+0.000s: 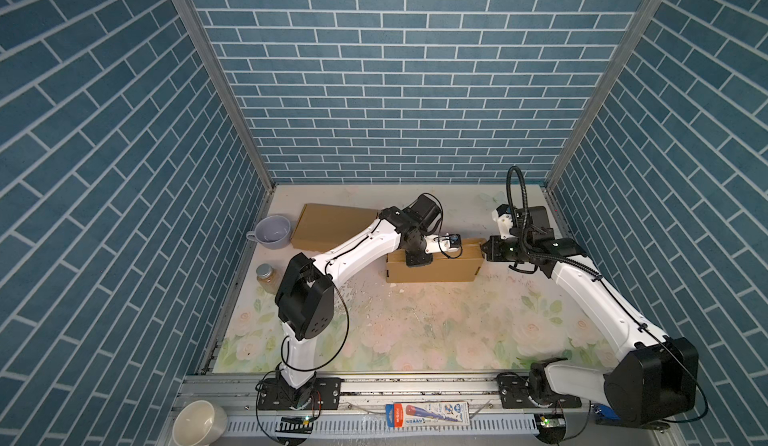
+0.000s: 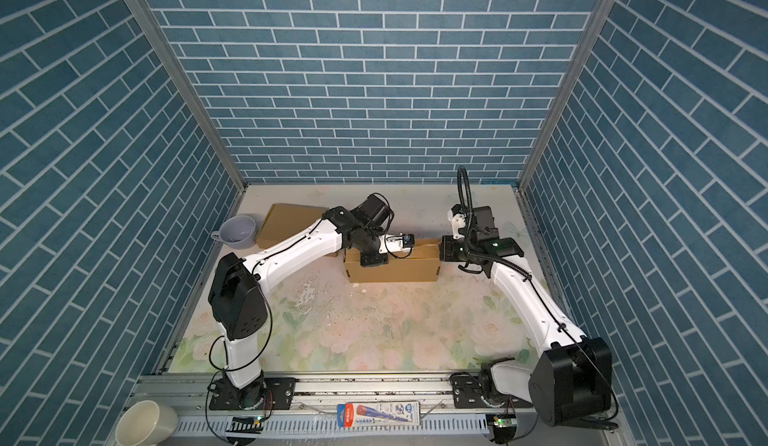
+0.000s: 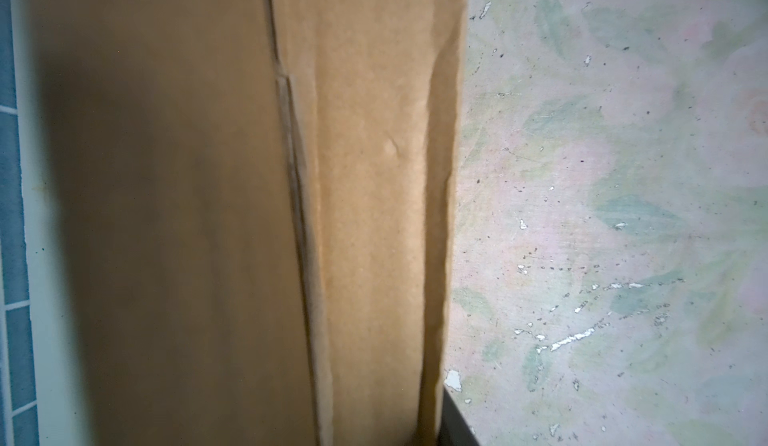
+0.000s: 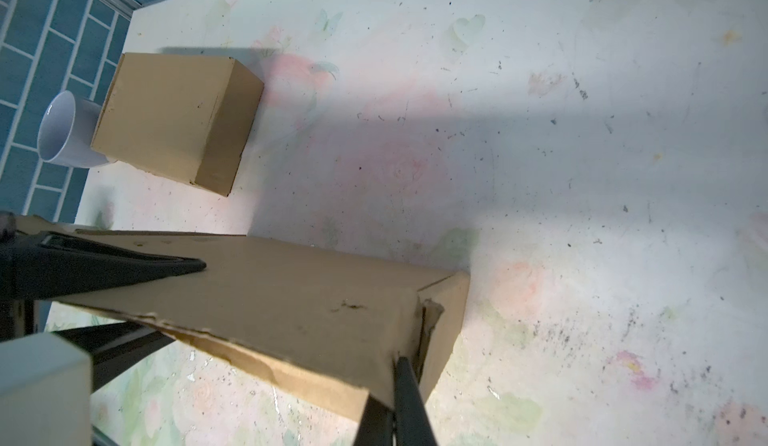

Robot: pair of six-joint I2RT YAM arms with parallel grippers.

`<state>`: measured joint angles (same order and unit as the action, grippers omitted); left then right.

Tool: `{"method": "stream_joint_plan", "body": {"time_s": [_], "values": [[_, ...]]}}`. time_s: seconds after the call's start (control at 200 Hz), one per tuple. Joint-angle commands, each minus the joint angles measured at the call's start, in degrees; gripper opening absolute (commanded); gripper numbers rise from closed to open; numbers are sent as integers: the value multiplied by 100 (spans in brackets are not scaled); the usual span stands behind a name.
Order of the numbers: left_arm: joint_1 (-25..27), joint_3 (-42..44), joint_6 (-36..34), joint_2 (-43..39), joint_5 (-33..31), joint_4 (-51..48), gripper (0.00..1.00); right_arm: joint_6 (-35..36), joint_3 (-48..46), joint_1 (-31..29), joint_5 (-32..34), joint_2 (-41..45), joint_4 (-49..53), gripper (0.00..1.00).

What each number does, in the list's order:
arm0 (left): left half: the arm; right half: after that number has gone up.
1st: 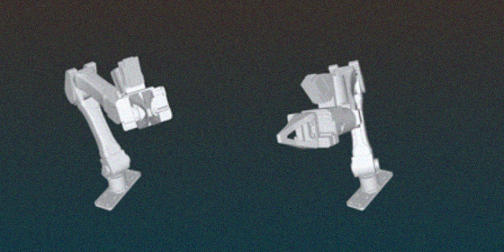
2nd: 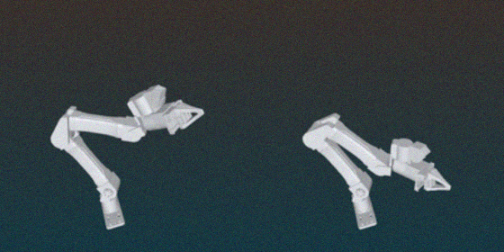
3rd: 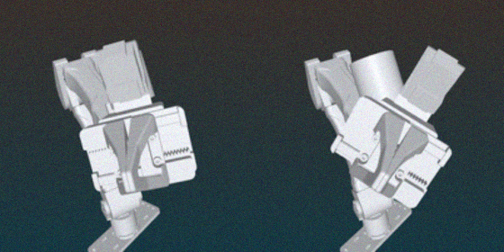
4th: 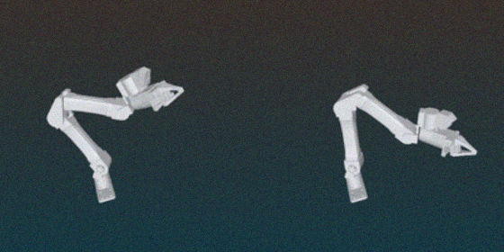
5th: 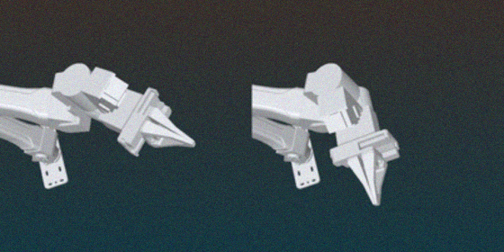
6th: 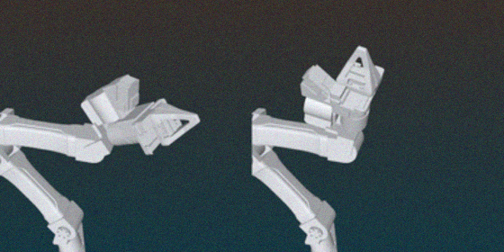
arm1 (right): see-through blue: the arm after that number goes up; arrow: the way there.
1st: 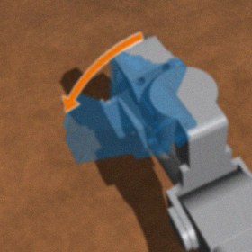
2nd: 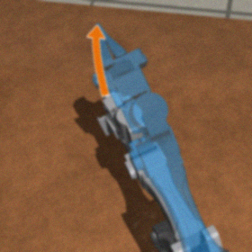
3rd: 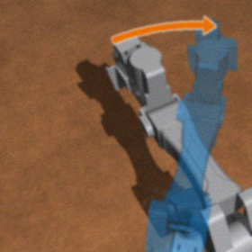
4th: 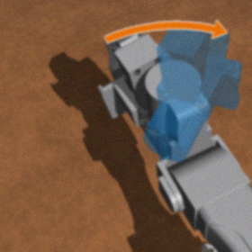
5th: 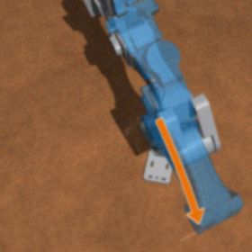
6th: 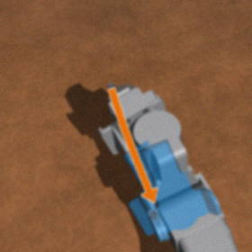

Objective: Fold the paper box

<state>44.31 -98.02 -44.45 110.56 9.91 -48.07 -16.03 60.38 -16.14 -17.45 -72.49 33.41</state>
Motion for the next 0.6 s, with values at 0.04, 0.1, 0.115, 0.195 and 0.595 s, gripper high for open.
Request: {"method": "stream_joint_plan", "body": {"time_s": [0.04,0.1,0.115,0.195,0.595], "values": [[77,474,-300,721,-486,313,22,189,407,84,-487,-251,831,21],[77,469,-301,722,-481,324,21,304,593,123,-627,-275,1004,30],[77,468,-301,721,-488,325,21,343,636,135,-654,-267,1043,32],[86,468,-335,734,-491,325,21,634,878,190,-748,-231,1287,43],[86,349,-372,799,-474,225,21,2170,1770,225,526,-221,2064,58]]}}
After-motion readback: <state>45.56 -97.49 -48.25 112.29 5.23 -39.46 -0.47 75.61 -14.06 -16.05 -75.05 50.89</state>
